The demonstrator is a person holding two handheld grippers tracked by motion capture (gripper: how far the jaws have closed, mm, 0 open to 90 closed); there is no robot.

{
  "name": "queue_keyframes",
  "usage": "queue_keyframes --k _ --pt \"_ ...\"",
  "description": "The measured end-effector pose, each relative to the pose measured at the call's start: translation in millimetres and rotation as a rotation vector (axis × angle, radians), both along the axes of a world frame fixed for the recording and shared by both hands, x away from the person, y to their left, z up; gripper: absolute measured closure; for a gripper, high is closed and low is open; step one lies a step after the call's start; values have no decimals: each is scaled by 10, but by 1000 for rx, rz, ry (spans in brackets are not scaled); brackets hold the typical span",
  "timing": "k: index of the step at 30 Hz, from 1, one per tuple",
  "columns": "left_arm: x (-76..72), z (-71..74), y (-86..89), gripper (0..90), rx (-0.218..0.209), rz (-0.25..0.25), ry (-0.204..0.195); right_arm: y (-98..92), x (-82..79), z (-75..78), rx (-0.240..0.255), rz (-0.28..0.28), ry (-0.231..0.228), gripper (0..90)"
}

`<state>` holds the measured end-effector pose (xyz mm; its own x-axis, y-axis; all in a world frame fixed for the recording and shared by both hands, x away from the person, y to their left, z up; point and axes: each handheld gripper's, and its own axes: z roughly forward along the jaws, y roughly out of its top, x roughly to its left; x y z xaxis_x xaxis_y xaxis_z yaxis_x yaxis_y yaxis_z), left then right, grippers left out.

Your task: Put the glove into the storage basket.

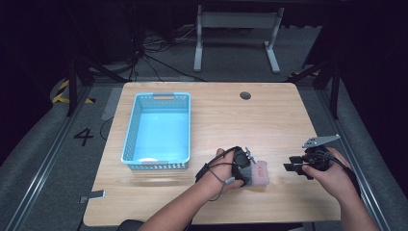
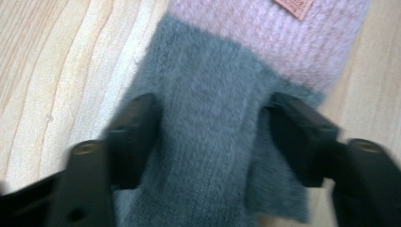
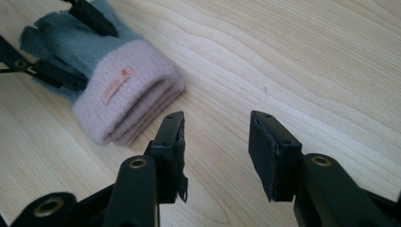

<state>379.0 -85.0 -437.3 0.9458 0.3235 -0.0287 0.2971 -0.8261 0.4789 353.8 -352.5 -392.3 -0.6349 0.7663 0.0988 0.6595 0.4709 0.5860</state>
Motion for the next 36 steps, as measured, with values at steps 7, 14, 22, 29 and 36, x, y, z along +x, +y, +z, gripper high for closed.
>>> queue_keyframes --k 7,14,22,29,36 --pt "-16 8 15 642 -20 10 2 48 -16 34 -6 16 -18 599" --pt "37 45 50 688 -39 -5 42 29 -3 24 -6 14 -10 601" --pt "14 304 187 690 -52 -21 20 -31 52 -9 1 4 1 601" --pt "-37 473 343 689 -66 -27 4 -1 111 -12 4 10 2 599" --pt "-45 549 532 688 -78 5 10 60 229 -9 7 31 6 596"
